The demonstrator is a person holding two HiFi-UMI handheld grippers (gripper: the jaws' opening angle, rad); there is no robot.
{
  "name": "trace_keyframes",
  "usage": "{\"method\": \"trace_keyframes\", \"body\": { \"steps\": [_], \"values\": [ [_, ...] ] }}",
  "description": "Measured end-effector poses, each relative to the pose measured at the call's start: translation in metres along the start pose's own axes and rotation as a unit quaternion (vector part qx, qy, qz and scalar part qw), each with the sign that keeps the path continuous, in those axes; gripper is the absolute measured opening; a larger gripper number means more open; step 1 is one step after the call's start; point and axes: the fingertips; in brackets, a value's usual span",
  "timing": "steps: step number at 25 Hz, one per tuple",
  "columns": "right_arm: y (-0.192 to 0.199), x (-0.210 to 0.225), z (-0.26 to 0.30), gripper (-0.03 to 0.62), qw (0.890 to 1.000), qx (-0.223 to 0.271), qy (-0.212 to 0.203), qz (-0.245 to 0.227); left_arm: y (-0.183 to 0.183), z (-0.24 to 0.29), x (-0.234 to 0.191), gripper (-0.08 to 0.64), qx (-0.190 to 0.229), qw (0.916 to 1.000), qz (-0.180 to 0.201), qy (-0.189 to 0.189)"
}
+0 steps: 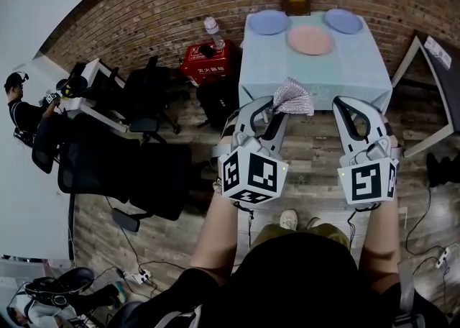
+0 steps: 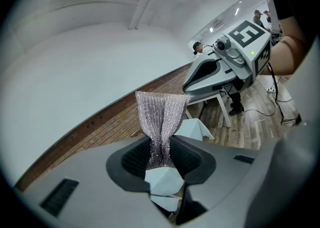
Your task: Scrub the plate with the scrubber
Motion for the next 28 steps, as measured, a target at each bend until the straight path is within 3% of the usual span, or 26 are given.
{"method": "trace_keyframes", "body": {
  "steps": [18, 28],
  "values": [
    [-0.015, -0.017, 0.011, 0.035, 1.0, 0.01, -0.011, -0.003, 0.02, -0.012, -0.017, 0.133, 0.001, 1.0, -0.004, -0.008],
    [-0.01, 0.0, 0.06, 0.035, 0.999, 0.033, -0.01, -0.008, 0.03, 0.015, -0.048, 0.133, -0.007, 0.9996, 0.004, -0.029]
  ]
}}
Point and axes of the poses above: the fingertips, and each gripper's own axes: z forward along the fingers, x to its right, y out of its underside, and after that the axes turned 1 degree about z, right-handed
